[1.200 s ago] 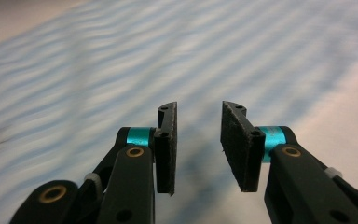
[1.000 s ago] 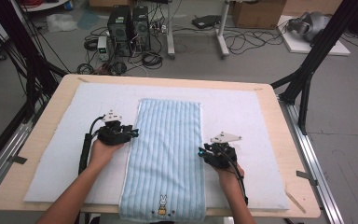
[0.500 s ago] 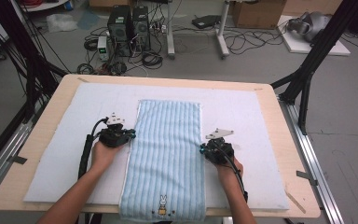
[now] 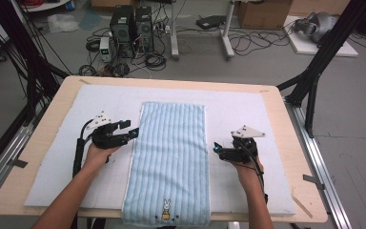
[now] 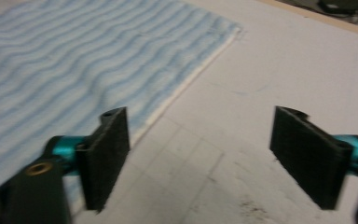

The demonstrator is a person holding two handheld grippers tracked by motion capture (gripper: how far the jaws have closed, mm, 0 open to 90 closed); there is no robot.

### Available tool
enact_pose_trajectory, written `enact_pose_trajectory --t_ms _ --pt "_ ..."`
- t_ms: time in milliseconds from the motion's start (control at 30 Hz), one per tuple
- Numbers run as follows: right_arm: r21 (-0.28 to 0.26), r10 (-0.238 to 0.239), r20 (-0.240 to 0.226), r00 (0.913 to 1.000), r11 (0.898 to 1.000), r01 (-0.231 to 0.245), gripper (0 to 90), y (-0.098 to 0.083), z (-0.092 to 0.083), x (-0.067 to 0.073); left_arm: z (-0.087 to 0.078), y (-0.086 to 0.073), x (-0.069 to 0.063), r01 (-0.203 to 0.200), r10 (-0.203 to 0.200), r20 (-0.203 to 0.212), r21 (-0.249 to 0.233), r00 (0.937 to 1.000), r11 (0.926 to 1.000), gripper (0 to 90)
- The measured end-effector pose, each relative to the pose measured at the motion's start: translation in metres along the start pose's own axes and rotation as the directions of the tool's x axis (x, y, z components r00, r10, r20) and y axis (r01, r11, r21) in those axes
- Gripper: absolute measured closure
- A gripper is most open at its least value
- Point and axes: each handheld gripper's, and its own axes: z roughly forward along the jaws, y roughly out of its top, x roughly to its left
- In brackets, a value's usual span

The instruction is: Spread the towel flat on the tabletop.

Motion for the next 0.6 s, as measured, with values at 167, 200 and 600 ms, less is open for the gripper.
enact_pose_trajectory --t_ms 167,200,600 --pt "-0.008 0.001 -0.023 0.9997 1.0 -0.001 11.7 0.001 -0.001 -0.008 -0.003 0.0 -0.001 -0.006 0.007 -0.011 0.021 0.9999 0.9998 17.3" --pt "-0.012 0.005 -0.03 0.9995 1.0 -0.005 11.7 0.001 0.0 -0.009 -0.004 0.0 0.0 -0.006 0.006 -0.011 0.021 0.9999 0.9998 17.3" --pt "-0.041 0.027 -0.029 0.9992 0.999 -0.028 11.7 0.003 -0.001 -0.014 -0.015 0.002 0.004 0.015 -0.014 -0.022 0.029 0.9996 0.9995 17.3"
